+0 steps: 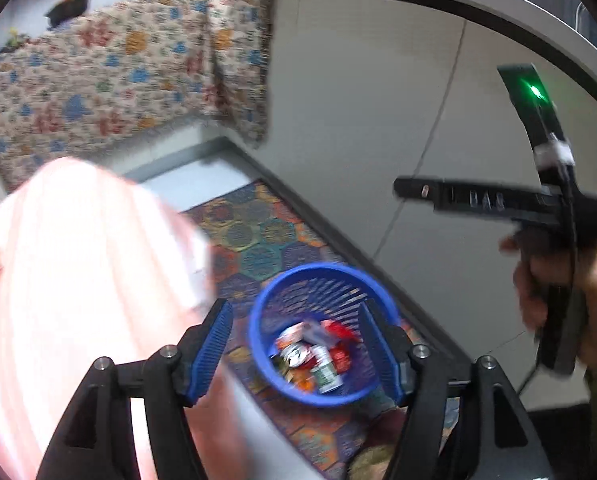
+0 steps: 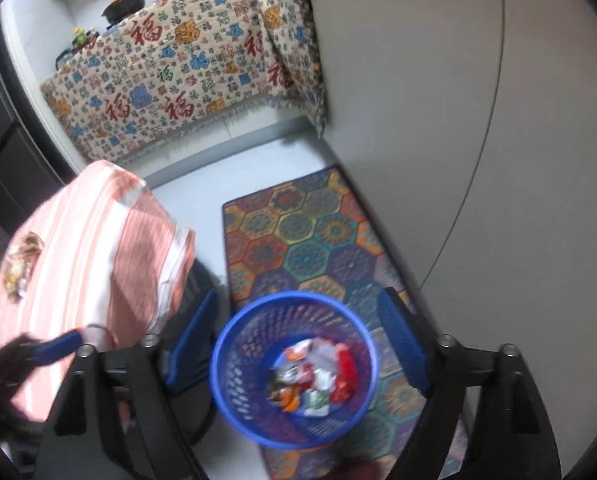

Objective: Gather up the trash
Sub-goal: 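Move both tools back over the table toward the remaining wrappers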

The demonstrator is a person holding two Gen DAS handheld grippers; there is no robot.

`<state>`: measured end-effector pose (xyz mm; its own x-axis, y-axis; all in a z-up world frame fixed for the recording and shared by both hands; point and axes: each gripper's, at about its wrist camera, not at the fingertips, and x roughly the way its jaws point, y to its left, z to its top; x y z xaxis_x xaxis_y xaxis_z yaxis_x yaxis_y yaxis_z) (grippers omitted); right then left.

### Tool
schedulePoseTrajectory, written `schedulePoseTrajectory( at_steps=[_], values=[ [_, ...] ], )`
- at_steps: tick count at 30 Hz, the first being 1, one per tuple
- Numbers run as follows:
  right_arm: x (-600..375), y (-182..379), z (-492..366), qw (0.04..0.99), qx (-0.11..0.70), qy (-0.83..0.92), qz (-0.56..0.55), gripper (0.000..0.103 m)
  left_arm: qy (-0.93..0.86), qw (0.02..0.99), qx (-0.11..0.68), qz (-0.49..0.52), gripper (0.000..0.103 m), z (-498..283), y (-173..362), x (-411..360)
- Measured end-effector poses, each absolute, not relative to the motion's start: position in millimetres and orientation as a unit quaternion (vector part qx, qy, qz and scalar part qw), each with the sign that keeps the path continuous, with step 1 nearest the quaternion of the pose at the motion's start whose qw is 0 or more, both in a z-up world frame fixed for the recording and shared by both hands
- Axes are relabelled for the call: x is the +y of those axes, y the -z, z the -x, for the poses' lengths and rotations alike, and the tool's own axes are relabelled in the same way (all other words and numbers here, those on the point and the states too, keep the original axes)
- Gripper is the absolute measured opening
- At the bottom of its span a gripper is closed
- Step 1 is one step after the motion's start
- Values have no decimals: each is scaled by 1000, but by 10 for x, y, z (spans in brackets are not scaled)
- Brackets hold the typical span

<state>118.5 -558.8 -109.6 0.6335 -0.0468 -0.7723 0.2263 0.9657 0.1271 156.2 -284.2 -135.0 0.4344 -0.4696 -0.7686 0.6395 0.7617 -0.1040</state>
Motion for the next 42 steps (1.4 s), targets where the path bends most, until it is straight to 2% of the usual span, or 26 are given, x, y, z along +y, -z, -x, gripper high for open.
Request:
schedulePoseTrajectory(
  at_steps=[6, 12, 21, 26, 30, 34, 42],
  values=[
    [-4891, 948, -1330, 912, 406, 38, -45, 89, 255, 856, 438, -101, 67, -1427, 1408, -1824],
    [-3665, 900, -1387, 917, 388, -89, -10, 89, 152, 882, 439, -77, 67, -1402, 1380, -790],
    [-2096, 1271, -1424, 883, 402, -225, 88, 89, 35, 893, 448, -13, 67, -1779, 1466, 401],
    [-1751, 1446, -1501, 874, 411, -233, 110, 89, 40, 878, 476, 22, 67, -2196, 1615, 641],
    [-1645, 1544, -1531, 866, 429, -232, 113, 89, 54, 881, 469, 8, 77, -2490, 1646, 668],
    [-1689, 1533, -1516, 863, 435, -235, 103, 90, 56, 886, 460, 9, 77, -2683, 1677, 691],
    [-1678, 1537, -1493, 860, 439, -237, 103, 95, 80, 889, 444, 80, 77, -2968, 1650, 890]
  ],
)
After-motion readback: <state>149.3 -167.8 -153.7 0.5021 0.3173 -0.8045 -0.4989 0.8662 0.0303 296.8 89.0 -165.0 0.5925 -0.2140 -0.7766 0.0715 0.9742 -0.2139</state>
